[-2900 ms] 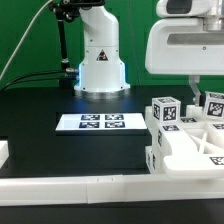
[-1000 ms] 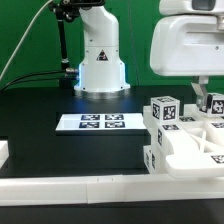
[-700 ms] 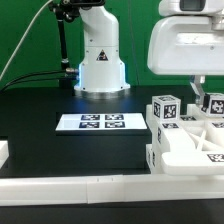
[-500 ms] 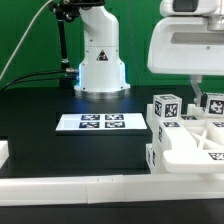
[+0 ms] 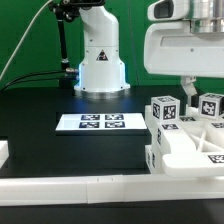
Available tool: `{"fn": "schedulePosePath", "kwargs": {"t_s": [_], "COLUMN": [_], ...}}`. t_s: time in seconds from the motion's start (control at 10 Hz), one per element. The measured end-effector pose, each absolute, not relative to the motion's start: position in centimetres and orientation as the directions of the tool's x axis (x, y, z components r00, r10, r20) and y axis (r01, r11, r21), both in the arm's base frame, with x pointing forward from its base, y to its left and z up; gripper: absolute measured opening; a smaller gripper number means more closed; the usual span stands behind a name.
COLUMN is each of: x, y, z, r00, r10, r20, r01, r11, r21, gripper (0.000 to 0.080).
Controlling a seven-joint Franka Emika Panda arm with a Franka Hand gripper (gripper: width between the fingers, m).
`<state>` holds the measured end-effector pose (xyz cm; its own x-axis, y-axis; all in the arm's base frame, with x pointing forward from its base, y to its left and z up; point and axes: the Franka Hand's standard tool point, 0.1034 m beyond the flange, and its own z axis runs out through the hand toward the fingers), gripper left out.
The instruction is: Assemble chair
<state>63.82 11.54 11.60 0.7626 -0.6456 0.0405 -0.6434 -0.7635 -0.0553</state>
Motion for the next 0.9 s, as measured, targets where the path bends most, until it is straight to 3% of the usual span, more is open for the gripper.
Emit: {"fn": "schedulePosePath", "kwargs": {"t_s": [0.1,0.2,0.3,0.5,0.9], "x": [63.8,63.8,63.9,64.1,64.1], "y": [11.6,11.6,11.8,12.1,12.1], "z": [11.6,11.6,11.8,11.8,11.7], "r00": [0.763,0.768,0.894,0.989,0.989], "r10": [-0.645,-0.640,-0.445,-0.133,0.135], "r20": [0.040,0.041,0.053,0.058,0.059], "r01": [-0.643,-0.637,-0.445,-0.133,0.135], "r11": [-0.764,-0.769,-0.895,-0.991,-0.991], "r21": [-0.055,-0.055,-0.021,-0.007,0.018], "gripper": [0.0464,0.0605,0.0636,0.0647,0.0648]}}
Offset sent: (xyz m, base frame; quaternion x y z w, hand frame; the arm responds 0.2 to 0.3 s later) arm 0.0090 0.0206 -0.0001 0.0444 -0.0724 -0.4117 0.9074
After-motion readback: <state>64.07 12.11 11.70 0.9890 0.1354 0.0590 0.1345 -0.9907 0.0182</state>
